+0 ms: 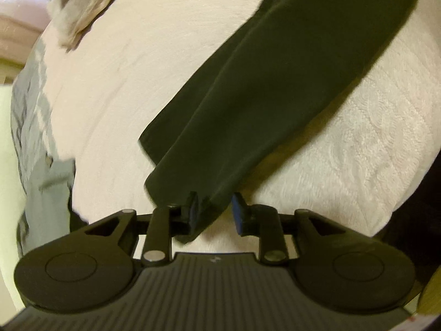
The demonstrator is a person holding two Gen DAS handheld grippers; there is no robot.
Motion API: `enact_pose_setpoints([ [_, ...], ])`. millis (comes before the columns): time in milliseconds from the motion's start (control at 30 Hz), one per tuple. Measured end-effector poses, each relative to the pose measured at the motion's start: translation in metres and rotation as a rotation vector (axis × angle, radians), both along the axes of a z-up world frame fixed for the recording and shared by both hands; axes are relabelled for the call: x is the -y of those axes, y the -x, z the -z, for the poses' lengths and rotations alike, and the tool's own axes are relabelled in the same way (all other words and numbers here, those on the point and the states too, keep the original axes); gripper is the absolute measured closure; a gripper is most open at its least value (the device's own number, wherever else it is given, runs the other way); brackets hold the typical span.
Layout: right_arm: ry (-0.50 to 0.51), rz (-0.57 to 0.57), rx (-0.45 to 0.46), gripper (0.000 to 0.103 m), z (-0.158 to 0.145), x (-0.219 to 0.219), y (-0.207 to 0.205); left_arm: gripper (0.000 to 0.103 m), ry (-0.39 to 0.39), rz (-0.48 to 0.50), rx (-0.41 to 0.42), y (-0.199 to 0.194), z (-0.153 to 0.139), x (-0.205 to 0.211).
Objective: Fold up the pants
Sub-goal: 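Lift the hems with both grippers and fold the legs toward the waistband, then open both grippers to release the folded legs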
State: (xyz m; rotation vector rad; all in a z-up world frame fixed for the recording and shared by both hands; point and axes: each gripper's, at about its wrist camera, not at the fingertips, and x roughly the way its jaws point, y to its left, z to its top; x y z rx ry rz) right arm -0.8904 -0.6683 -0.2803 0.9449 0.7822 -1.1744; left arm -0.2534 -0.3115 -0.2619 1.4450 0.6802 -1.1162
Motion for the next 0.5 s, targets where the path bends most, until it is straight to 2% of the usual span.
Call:
enact_pose_setpoints([
  [133,0.050,-0.064,-0.030,0.058,-0.014,-0.014,-0.039,0.079,0.062,-0.100,-0.072,-0.034,-0.019,-0.013],
  [267,0.081,-0.178,-0.017,0.056,-0.021,-0.040,-0.100,0.072,0.146,-0.196,-0.165,-0.084,-0.029,-0.008],
  [367,0.098,-0.259,-0.012,0.054,-0.019,-0.066,-0.154,0.069,0.197,-0.244,-0.279,-0.127,-0.025,0.008],
  [433,0.111,-0.288,-0.022,0.053,-0.016,-0.086,-0.189,0.069,0.205,-0.270,-0.379,-0.156,-0.013,0.023],
  [500,0.107,-0.305,-0.037,0.052,-0.014,-0.108,-0.224,0.069,0.180,-0.309,-0.508,-0.179,0.005,0.034],
])
